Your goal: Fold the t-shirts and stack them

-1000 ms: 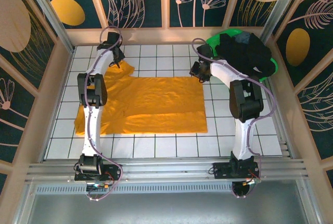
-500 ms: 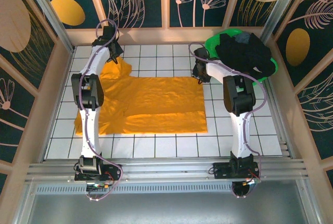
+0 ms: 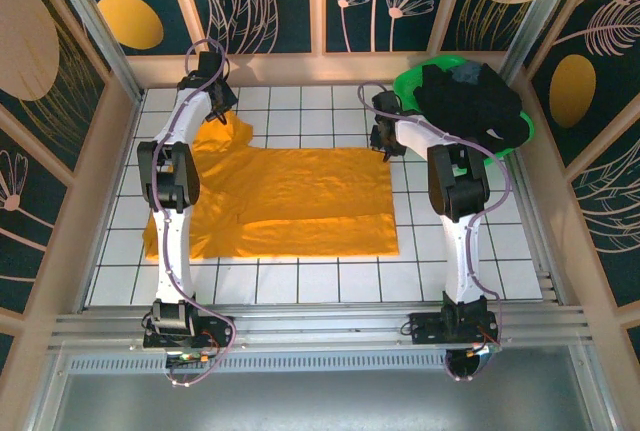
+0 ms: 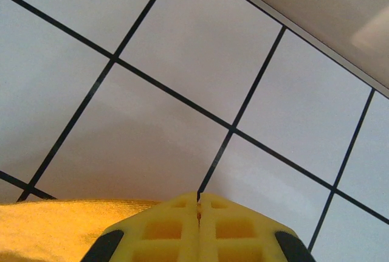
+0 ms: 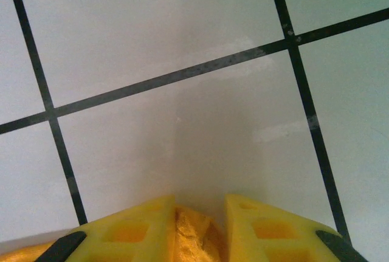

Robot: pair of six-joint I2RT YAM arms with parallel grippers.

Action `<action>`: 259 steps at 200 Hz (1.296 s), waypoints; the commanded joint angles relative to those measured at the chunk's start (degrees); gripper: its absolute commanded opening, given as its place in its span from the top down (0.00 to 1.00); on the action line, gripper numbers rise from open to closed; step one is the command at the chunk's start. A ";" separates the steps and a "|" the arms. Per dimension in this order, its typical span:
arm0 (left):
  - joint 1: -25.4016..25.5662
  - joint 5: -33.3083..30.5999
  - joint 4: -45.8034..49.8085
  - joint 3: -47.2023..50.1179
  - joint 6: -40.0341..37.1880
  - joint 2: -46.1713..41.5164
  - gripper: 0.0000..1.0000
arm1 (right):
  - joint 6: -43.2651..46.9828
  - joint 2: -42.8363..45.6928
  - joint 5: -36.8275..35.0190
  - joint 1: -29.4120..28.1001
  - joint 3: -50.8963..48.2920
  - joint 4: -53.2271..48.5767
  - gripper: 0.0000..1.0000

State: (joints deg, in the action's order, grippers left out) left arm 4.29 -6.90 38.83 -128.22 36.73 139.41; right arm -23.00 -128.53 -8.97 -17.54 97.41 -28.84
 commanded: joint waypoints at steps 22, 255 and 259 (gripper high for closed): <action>0.27 0.05 2.15 1.86 0.94 -3.87 1.00 | 4.04 -1.20 0.88 0.42 1.57 0.87 0.93; 0.10 -17.61 15.92 69.51 17.70 -73.29 1.00 | 5.64 32.59 8.29 -4.77 -35.96 6.60 1.00; 0.11 -17.65 16.22 69.86 17.81 -73.67 1.00 | 5.75 32.71 7.74 -4.94 -36.25 6.32 1.00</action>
State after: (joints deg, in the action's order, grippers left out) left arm 4.29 -21.06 49.76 -60.45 51.20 68.36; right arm -16.99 -98.78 -0.45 -21.08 63.18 -20.10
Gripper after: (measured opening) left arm 0.044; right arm 0.049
